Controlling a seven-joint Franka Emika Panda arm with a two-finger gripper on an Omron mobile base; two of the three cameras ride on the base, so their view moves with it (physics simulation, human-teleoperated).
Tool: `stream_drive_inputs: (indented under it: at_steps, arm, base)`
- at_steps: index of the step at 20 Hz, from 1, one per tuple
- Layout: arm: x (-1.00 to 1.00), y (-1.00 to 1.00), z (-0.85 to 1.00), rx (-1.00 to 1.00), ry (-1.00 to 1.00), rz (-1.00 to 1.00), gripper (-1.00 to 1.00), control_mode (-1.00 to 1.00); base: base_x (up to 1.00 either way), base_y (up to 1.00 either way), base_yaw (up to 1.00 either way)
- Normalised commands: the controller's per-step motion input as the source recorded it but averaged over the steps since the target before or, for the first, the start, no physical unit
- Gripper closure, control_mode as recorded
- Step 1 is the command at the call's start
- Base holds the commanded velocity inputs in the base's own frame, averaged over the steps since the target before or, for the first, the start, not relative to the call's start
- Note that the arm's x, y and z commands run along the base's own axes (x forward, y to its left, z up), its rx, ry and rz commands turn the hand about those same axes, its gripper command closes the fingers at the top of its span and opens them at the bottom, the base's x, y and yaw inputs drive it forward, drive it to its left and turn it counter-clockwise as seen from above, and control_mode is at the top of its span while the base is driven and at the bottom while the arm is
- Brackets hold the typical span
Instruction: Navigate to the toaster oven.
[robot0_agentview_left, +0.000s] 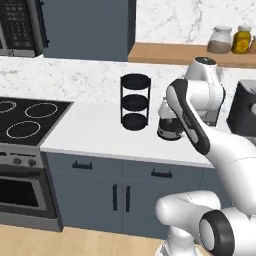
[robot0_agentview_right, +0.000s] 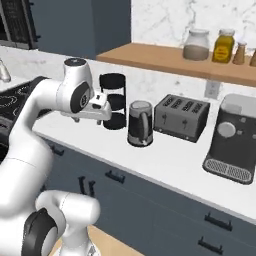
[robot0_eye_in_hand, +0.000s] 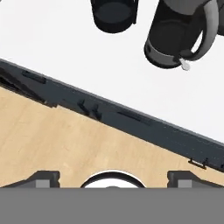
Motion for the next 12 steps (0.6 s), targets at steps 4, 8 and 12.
stream_drive_inputs:
  at_steps: [4,8,12]
  arm:
    - [0.0,0.0,0.0,0.0,0.0,0.0,-1.0,1.0]
    - [0.0,0.0,0.0,0.0,0.0,0.0,-1.0,1.0]
    - [0.0,0.0,0.0,0.0,0.0,0.0,-1.0,1.0]
  base:
    - [0.0,0.88,0.67]
    - [0.0,0.81,0.68]
    - [0.0,0.8,0.69]
